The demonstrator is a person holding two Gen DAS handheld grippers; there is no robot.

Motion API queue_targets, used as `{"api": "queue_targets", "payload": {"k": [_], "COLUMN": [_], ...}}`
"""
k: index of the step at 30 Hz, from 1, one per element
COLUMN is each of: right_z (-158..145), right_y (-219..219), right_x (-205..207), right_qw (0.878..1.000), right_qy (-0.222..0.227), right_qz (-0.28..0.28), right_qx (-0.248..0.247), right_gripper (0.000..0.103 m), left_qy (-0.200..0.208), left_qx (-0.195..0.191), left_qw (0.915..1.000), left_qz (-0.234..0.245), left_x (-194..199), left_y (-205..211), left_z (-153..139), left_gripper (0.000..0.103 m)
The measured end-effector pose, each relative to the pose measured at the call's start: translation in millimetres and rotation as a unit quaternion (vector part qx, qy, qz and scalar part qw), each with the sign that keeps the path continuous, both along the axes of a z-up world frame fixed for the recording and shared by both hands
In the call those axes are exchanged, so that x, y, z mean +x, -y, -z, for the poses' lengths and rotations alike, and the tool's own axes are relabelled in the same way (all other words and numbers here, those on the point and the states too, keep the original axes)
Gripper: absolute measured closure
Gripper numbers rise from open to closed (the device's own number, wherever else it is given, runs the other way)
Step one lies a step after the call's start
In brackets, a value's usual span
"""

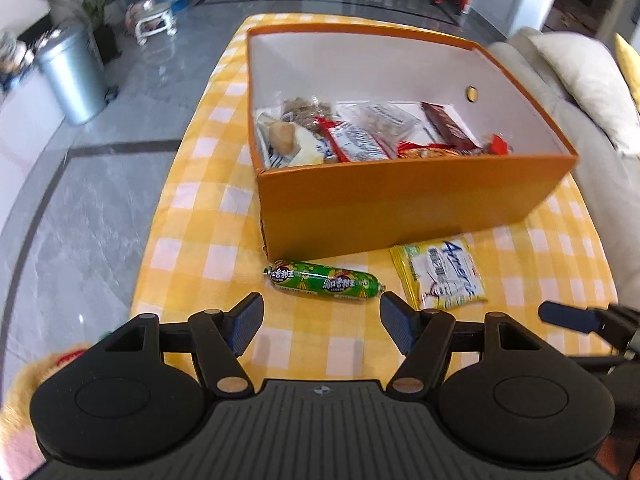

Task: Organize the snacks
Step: 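Move the left tool toward the green sausage stick while the right tool approaches the Ameri packet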

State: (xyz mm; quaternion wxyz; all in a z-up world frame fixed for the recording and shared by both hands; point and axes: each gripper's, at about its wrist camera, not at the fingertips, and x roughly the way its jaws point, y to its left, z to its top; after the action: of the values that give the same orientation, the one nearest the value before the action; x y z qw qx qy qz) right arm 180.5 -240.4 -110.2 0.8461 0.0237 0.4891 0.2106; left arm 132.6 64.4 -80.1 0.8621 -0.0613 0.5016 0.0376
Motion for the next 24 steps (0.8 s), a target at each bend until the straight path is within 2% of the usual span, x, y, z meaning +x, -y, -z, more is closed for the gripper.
{"api": "queue_targets", "payload": {"k": [5,8,14,19,24], "right_z": [10.6,17.4,26.0,33.2,38.5], "right_y": [-15.5,-20.9,-31.3,-36.5,-45.7], "right_x": [11.8,20.0,32.7,42.8,46.5], "right_qw": [1.000,1.000,1.000,0.999,0.999], "right_qy": [0.003,-0.003,-0.004,-0.020,-0.015], "right_qz": [-0.012,-0.010,-0.017,-0.011,-0.020], "right_qx": [-0.015,-0.017,-0.026,-0.024,-0.044], "right_gripper": [0.025,0.025,0.026,0.025,0.023], "left_qy": [-0.016,-0.034,-0.048,-0.057,-0.076], "left_qx": [-0.039,-0.073,-0.110,-0.116,-0.118], "left_qw": [0.9979,0.9921,0.9818,0.9766,0.9710], "left_qz": [-0.048,-0.096,-0.147,-0.172,-0.194], "left_x": [10.6,17.0,28.1,35.5,42.0], "left_y": [-9.4,-13.0,-13.5,-11.8,-10.2], "left_z": [11.4,18.0,29.6,38.0,44.5], "left_gripper": [0.025,0.031,0.031,0.031,0.031]}}
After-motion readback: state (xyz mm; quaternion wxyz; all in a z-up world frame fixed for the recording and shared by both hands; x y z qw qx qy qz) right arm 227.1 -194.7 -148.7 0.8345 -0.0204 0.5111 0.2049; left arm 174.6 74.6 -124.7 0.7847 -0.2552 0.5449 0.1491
